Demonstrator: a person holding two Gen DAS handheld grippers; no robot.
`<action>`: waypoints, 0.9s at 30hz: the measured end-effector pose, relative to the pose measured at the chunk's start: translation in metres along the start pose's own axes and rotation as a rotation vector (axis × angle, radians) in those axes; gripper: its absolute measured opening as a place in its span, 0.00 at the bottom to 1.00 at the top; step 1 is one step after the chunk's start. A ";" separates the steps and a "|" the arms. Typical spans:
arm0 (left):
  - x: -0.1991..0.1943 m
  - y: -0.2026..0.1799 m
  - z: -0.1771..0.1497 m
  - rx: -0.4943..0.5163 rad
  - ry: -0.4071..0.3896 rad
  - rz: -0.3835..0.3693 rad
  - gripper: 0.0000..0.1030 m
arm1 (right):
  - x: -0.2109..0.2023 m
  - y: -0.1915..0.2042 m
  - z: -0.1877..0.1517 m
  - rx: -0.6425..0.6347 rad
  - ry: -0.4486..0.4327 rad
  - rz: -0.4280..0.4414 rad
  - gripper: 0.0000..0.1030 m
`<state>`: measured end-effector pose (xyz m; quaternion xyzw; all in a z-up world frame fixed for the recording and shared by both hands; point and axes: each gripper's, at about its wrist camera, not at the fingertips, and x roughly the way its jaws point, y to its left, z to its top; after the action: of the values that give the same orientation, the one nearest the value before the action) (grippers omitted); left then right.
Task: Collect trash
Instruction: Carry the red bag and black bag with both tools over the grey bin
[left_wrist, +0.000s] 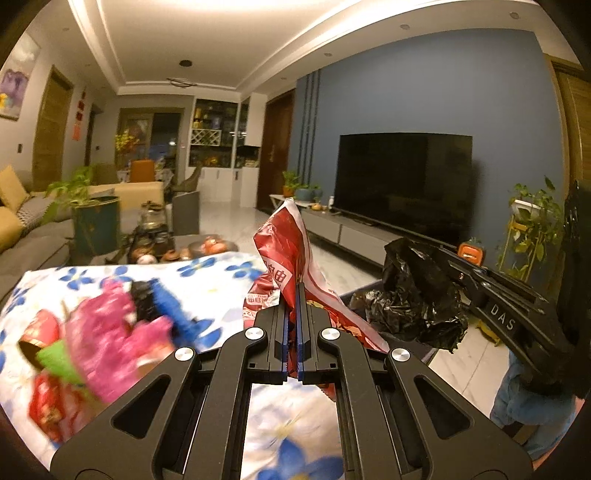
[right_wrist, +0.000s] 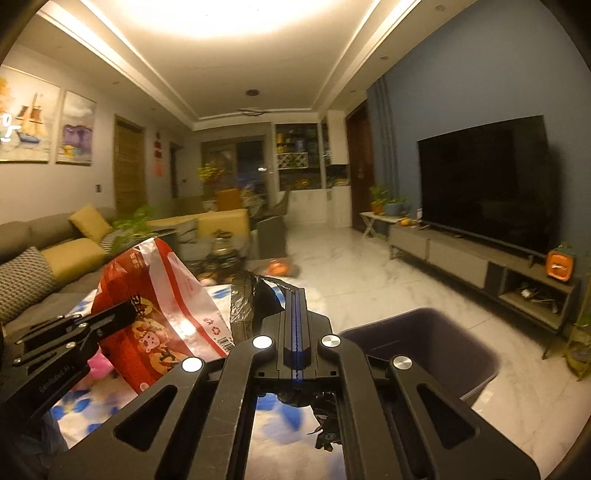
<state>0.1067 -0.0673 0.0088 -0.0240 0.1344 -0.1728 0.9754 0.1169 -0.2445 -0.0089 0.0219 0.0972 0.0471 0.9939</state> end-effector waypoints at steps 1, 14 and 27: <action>0.007 -0.005 0.001 0.004 -0.003 -0.009 0.02 | 0.003 -0.007 0.002 0.001 -0.004 -0.024 0.01; 0.106 -0.064 0.015 0.015 0.004 -0.073 0.02 | 0.026 -0.066 0.004 0.041 0.001 -0.184 0.00; 0.163 -0.096 0.004 0.030 0.061 -0.111 0.02 | 0.059 -0.099 0.001 0.077 0.051 -0.220 0.00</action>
<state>0.2233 -0.2135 -0.0201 -0.0118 0.1597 -0.2294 0.9601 0.1840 -0.3376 -0.0242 0.0481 0.1259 -0.0654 0.9887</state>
